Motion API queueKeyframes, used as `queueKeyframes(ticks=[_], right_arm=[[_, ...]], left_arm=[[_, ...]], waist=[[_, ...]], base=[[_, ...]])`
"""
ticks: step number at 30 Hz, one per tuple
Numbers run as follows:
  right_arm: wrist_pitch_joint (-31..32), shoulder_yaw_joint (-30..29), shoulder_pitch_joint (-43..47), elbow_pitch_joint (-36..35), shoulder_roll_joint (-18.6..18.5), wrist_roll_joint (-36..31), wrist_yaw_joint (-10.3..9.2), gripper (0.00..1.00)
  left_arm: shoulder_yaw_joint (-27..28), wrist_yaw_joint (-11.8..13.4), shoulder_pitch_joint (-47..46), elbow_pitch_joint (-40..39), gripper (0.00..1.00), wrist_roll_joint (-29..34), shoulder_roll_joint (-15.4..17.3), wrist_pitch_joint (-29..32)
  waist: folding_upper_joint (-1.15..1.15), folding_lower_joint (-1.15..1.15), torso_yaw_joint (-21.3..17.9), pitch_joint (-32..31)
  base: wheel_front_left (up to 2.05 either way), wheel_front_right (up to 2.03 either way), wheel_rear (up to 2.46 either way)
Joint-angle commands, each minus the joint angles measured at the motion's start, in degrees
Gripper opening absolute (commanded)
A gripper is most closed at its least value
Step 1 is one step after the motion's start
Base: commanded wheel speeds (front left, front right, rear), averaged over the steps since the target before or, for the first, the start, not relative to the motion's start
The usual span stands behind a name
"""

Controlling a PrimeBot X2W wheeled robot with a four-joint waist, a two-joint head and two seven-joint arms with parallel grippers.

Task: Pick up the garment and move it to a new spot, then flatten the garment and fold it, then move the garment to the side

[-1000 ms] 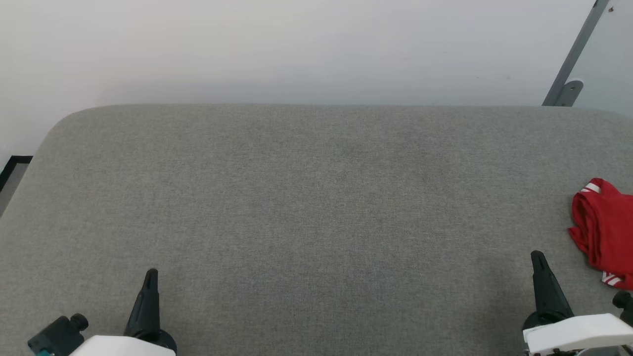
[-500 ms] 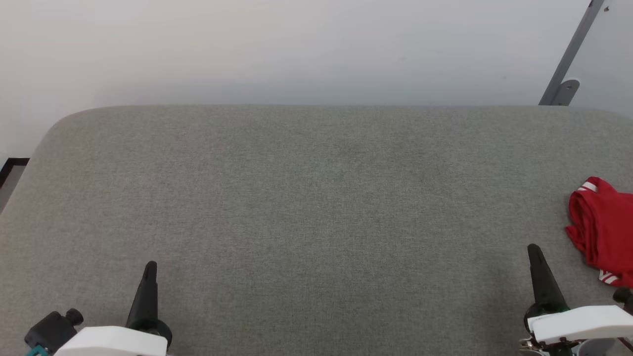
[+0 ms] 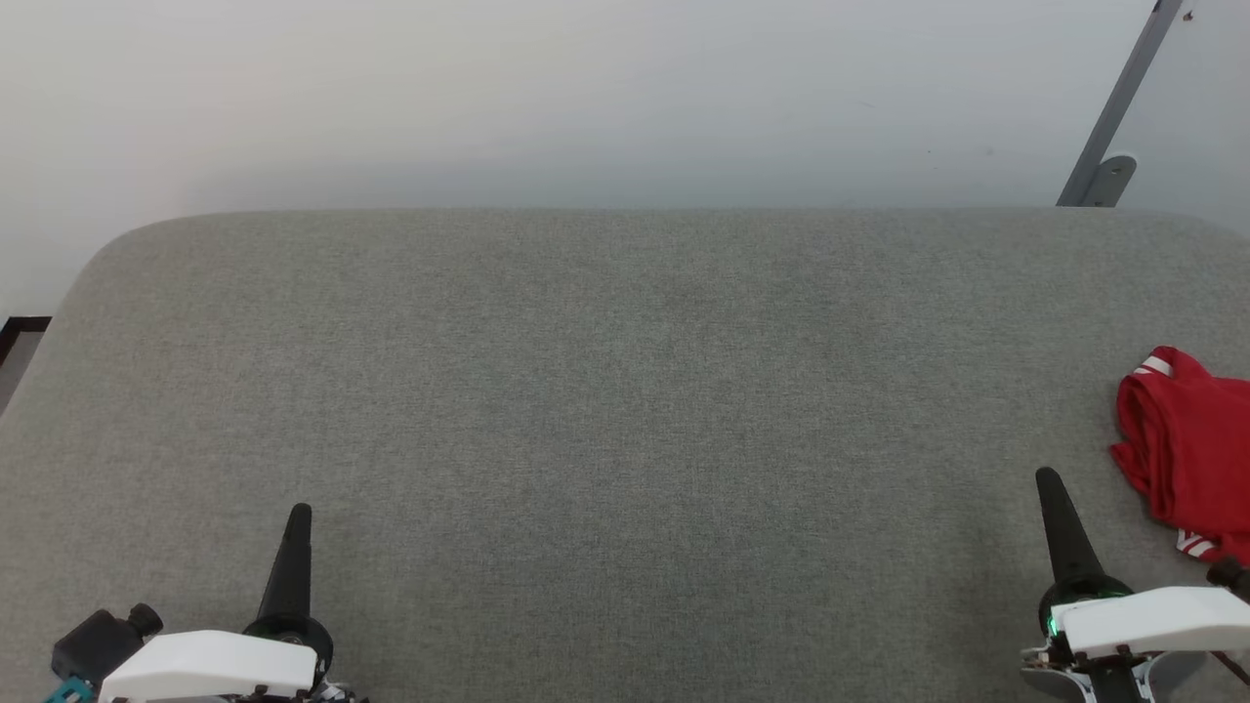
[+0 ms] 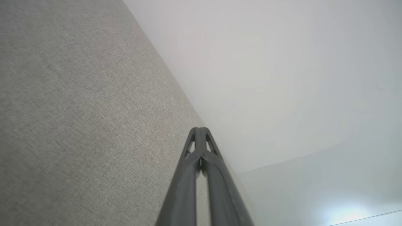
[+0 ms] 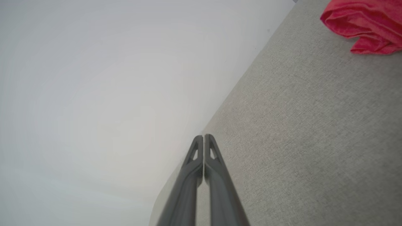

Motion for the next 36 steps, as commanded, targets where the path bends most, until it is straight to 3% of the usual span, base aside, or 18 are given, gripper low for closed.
queueKeyframes(ticks=[1,36], right_arm=[[0.4,-0.1,-1.1,-0.2,0.0,1.3,0.01,0.00],[3.9,-0.1,-4.2,2.5,0.3,17.3,0.00,0.00]], left_arm=[[0.4,0.0,-1.6,-0.4,0.00,-1.2,0.1,0.5],[2.5,0.0,-4.8,1.4,0.00,-16.0,-1.7,5.3]], waist=[[0.00,0.00,0.0,0.0],[0.00,0.00,-1.1,-0.2]], base=[[0.00,0.00,0.00],[0.00,0.00,0.00]])
